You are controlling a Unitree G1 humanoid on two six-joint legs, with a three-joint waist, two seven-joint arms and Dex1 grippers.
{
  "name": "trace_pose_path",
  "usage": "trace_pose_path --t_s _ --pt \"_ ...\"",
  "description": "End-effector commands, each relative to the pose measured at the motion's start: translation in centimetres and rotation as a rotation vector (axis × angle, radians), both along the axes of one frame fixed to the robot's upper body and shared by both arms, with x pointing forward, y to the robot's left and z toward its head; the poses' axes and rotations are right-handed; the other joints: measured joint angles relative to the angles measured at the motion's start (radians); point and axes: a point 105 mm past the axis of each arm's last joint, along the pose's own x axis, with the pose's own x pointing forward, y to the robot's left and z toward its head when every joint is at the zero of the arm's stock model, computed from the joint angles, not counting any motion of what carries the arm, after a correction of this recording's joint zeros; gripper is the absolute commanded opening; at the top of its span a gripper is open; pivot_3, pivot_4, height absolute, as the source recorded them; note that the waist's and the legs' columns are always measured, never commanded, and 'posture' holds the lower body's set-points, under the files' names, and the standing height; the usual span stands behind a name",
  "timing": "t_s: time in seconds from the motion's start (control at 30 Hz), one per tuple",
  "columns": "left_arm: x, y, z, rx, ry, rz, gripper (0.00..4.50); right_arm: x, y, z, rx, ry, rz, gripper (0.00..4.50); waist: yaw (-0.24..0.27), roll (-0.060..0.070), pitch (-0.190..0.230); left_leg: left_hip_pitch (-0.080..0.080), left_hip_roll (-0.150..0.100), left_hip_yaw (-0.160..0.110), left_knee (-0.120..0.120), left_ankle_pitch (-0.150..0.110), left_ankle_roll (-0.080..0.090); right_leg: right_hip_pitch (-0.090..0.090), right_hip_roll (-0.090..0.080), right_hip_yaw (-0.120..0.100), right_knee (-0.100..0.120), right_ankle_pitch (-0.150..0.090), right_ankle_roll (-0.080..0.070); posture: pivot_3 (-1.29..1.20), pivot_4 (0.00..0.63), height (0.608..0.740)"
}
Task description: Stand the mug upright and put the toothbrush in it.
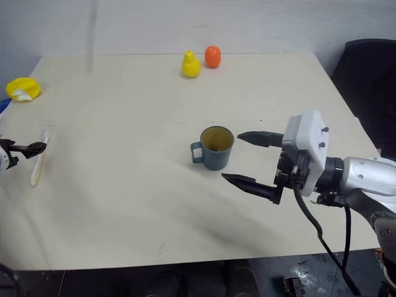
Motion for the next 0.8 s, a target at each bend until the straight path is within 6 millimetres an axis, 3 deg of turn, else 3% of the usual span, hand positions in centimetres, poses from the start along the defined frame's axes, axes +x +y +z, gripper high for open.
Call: trace_pose_path --t_s 0.03,0.2,0.43,0.63,0.73,0.8 --pt "1.0 0.3 -0.8 0.051 0.048 0.038 4.50 -0.7 -0.4 1.5 -0.009 -0.087 -0.054 4.48 0.000 -0.001 0.000 0.000 0.000 0.002 0.000 -0.001 0.001 0.000 0.000 -0.001 -0.001 0.001 0.000 0.00 0.150 0.740" --pt "1.4 0.3 -1.5 0.036 0.091 0.100 4.50 -0.8 -0.9 1.5 -0.017 -0.093 -0.106 4.48 -0.001 -0.004 0.000 0.002 0.001 0.013 0.003 -0.003 0.005 0.000 -0.002 -0.001 -0.001 0.006 0.000 0.00 0.150 0.740" --pt "0.2 2.1 0.4 0.028 0.067 0.165 4.50 -0.7 -1.7 0.9 -0.002 -0.083 -0.165 4.48 0.004 -0.004 0.000 0.001 0.003 0.014 0.009 -0.003 0.005 0.000 -0.002 -0.001 -0.001 0.010 -0.002 0.00 0.150 0.740" --pt "-1.5 3.0 -2.2 -0.034 0.140 0.212 4.50 -1.4 -2.0 1.4 0.012 -0.092 -0.152 4.48 0.007 -0.004 0.000 0.001 0.002 0.014 0.009 -0.003 0.005 0.000 -0.002 -0.001 -0.001 0.011 -0.002 0.00 0.150 0.740" --pt "-1.3 2.0 -3.5 -0.139 0.150 0.204 3.91 -1.5 -2.2 1.5 0.016 -0.091 -0.147 4.50 0.017 -0.004 0.000 0.001 0.003 0.014 0.011 -0.003 0.005 0.001 -0.002 -0.001 -0.001 0.011 -0.002 0.00 0.150 0.740" --pt "-0.8 1.0 -4.4 -0.164 0.172 0.172 3.29 -1.6 -2.3 1.1 0.017 -0.087 -0.147 4.50 0.025 -0.004 0.000 0.001 0.002 0.014 0.012 -0.003 0.006 0.001 -0.002 -0.001 -0.001 0.011 -0.001 0.00 0.150 0.740"
